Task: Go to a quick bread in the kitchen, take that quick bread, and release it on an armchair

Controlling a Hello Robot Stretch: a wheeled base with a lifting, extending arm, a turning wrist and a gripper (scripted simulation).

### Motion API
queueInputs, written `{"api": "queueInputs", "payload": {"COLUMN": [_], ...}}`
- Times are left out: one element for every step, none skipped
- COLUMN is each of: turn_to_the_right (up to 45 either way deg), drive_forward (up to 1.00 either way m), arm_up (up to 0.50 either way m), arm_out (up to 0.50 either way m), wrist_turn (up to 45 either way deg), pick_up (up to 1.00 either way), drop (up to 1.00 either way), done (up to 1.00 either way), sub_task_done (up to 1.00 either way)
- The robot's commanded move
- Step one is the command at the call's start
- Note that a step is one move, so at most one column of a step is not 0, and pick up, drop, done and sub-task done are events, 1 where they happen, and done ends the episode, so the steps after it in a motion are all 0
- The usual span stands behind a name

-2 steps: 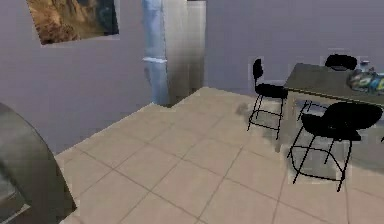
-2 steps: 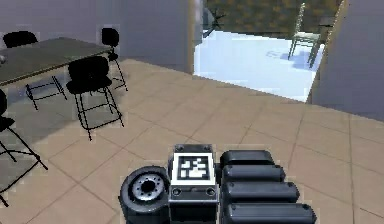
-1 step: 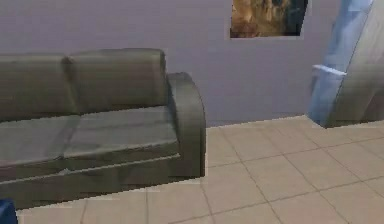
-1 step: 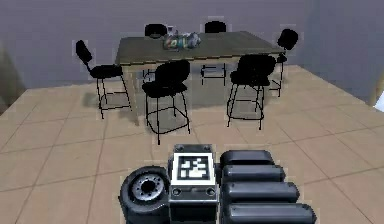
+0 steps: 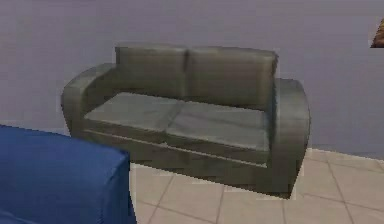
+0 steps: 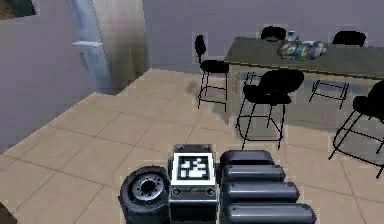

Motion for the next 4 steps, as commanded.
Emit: {"api": "queueInputs", "payload": {"turn_to_the_right": [45.0,45.0,33.0,-45.0], "drive_forward": [0.00,0.00,0.00,0.00], "arm_up": [0.00,0.00,0.00,0.00], "arm_out": [0.00,0.00,0.00,0.00], "wrist_turn": [0.0,0.0,0.0,0.0], "pick_up": [0.00,0.00,0.00,0.00], "drop": [0.00,0.00,0.00,0.00], "done": [0.00,0.00,0.00,0.00], "sub_task_done": [0.00,0.00,0.00,0.00]}}
